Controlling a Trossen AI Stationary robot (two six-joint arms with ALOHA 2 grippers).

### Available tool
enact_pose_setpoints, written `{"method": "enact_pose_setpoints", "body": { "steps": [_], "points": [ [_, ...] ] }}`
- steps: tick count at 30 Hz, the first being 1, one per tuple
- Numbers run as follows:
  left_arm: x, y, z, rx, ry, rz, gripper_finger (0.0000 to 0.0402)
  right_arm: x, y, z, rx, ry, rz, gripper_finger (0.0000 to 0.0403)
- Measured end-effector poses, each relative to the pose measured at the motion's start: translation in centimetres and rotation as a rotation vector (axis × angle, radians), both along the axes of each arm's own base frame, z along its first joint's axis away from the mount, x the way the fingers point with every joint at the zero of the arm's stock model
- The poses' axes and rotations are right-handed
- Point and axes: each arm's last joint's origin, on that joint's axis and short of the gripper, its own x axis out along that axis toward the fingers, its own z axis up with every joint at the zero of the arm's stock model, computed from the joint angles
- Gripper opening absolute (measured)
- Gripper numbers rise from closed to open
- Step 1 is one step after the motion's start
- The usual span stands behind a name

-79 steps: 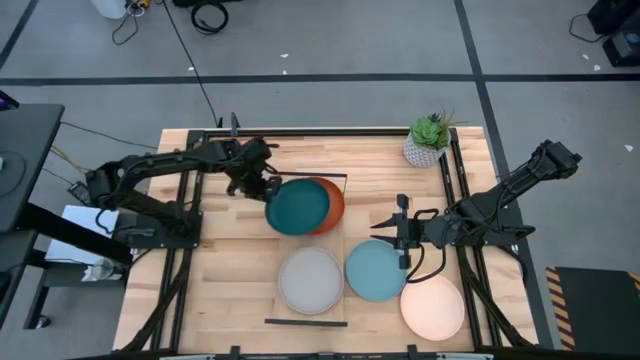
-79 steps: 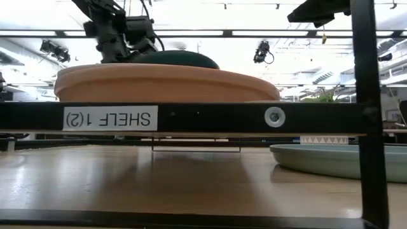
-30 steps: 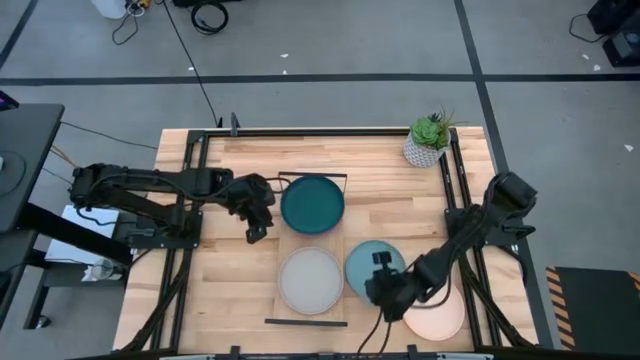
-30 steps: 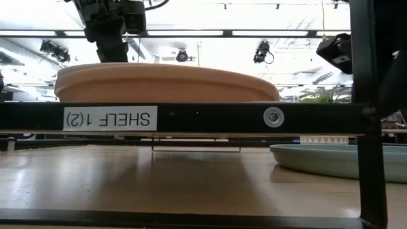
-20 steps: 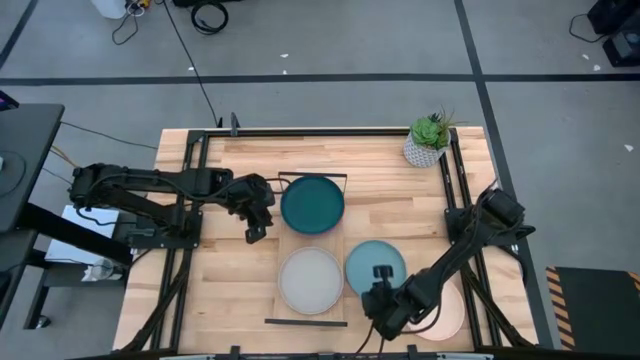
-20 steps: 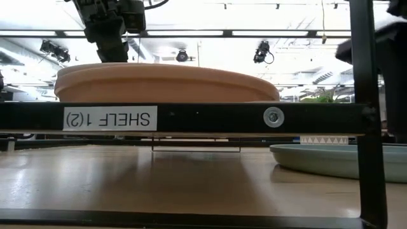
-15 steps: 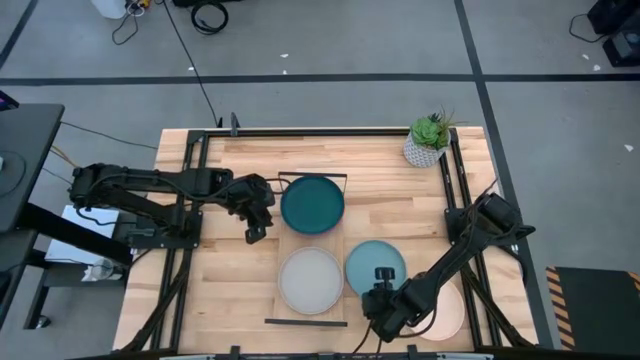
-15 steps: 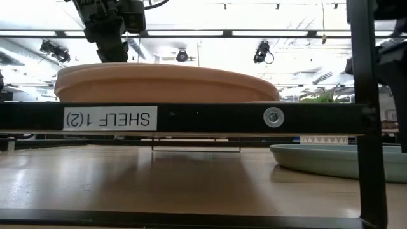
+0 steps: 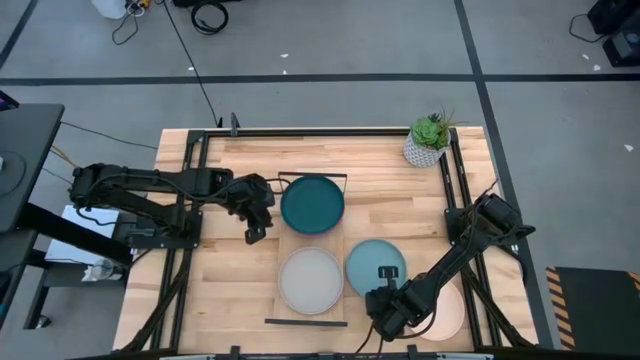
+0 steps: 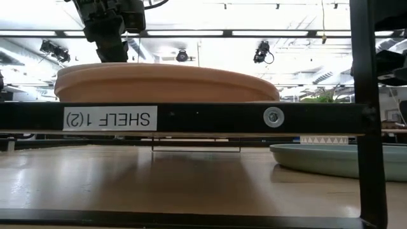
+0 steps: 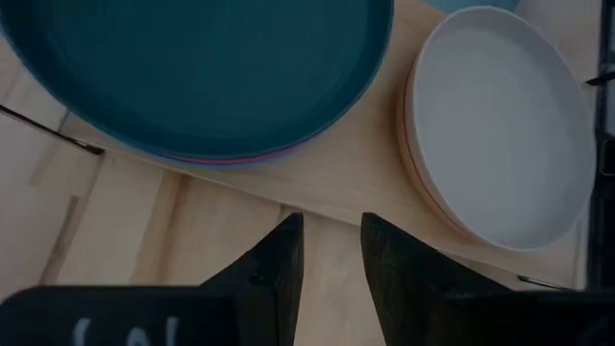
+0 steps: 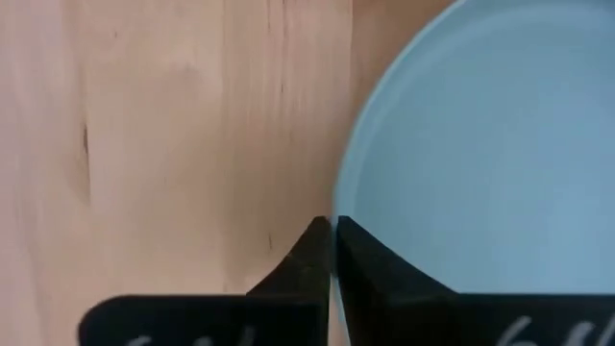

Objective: Place and stack plates onto a shelf
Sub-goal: Stack the light green plate on top of the white plate on the shelf

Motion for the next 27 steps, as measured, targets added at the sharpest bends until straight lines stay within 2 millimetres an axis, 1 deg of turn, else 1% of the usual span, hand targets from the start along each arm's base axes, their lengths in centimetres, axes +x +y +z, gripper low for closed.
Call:
{"method": "enact_pose_setpoints", "body": {
  "steps": [2,4,9,12,14,16,19,22,27],
  "points": [
    [0.0,-0.1,0.0,-0.017,0.003,-0.013,0.0114,-0.1,-0.1,0.2,-0.016,0.003,0.016,0.0013],
    [0.0,-0.1,0.7,-0.03,0.004,-0.026,0.0114,-0.4,-0.4,0.6,-0.038,0.013,0.014,0.0018],
    [0.5,-0.5,3.8,-0.031,-0.085,-0.057,0.0114,-1.2,-1.6,2.7,-0.104,0.018,0.012,0.0013],
    [0.8,-1.2,5.8,-0.003,-0.163,-0.122,0.0114,-1.4,-1.4,5.0,-0.143,-0.018,0.045,0.0012],
    [1.1,-1.8,6.7,0.014,-0.222,-0.164,0.0114,-1.5,-0.7,6.3,-0.176,-0.047,0.12,0.0012],
    [1.4,-2.5,7.2,0.027,-0.278,-0.189,0.0114,-1.4,0.2,7.3,-0.207,-0.087,0.243,0.0012],
    [1.5,-3.3,7.4,0.042,-0.311,-0.197,0.0114,-0.8,1.1,8.0,-0.264,-0.132,0.427,0.0012],
    [1.6,-3.8,7.3,0.034,-0.304,-0.186,0.0114,0.4,1.0,8.1,-0.298,-0.17,0.56,0.0012],
    [1.4,-5.1,7.3,-0.007,-0.295,-0.197,0.0114,2.9,0.3,8.6,-0.321,-0.266,0.723,0.0012]
  ]
}}
